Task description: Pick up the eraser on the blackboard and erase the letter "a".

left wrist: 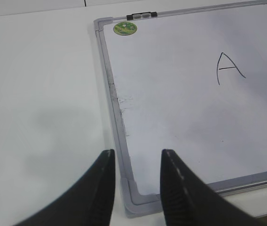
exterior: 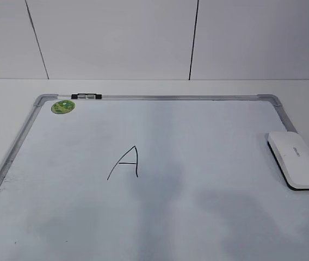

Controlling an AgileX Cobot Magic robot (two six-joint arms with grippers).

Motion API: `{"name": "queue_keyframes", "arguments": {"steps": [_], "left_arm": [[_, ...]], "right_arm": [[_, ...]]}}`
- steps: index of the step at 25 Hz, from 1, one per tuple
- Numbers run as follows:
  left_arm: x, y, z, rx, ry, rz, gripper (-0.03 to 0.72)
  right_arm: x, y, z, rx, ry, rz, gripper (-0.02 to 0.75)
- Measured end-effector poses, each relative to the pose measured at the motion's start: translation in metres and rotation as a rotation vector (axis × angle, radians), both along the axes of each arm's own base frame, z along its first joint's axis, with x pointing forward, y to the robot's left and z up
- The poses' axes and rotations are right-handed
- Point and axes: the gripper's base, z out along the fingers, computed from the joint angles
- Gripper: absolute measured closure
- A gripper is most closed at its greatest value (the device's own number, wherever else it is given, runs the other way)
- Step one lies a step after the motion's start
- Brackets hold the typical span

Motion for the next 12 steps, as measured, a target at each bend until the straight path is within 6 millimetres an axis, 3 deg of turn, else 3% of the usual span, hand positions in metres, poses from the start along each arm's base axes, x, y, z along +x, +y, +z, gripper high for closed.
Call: {"name": "queue_keyframes", "arguments": {"steps": [12], "left_arm": [[0.0, 0.0, 0.0, 0.0, 0.0, 0.0, 0.443]], "right_arm": [[0.0, 0.0, 0.0, 0.0, 0.0, 0.0, 0.145]]}}
